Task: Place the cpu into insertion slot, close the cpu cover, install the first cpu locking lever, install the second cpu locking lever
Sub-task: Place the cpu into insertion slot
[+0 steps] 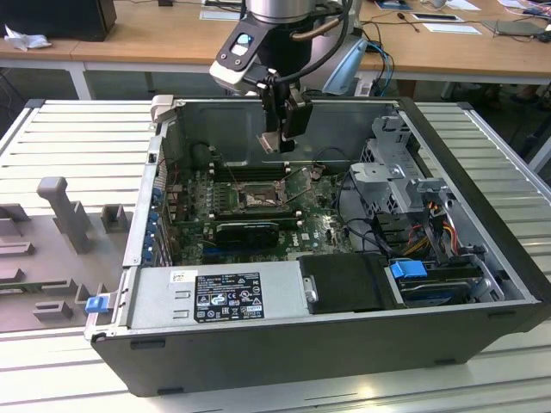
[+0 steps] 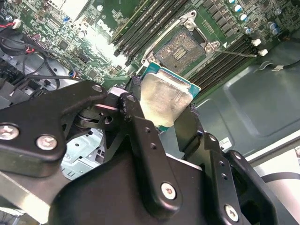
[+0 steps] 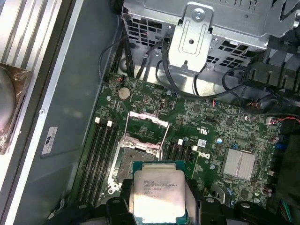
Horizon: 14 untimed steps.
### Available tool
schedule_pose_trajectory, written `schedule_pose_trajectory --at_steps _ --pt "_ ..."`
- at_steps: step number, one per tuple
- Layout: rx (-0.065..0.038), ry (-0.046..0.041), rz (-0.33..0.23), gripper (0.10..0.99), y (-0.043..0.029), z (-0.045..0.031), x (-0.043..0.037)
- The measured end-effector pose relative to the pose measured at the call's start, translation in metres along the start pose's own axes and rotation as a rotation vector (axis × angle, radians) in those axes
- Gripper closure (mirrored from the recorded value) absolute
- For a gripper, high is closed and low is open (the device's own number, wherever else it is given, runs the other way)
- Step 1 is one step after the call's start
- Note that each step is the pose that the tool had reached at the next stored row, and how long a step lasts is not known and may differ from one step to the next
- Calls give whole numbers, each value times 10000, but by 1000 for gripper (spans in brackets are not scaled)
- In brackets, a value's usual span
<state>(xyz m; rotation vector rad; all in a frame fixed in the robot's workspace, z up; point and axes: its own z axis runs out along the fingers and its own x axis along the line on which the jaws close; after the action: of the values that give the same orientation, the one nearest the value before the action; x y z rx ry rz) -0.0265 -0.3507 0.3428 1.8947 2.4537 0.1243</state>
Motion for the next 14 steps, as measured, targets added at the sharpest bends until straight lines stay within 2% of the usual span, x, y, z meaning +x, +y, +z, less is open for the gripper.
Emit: schedule_pose_trajectory --at_steps 14 --pt "-10 -49 556 561 -3 35 1"
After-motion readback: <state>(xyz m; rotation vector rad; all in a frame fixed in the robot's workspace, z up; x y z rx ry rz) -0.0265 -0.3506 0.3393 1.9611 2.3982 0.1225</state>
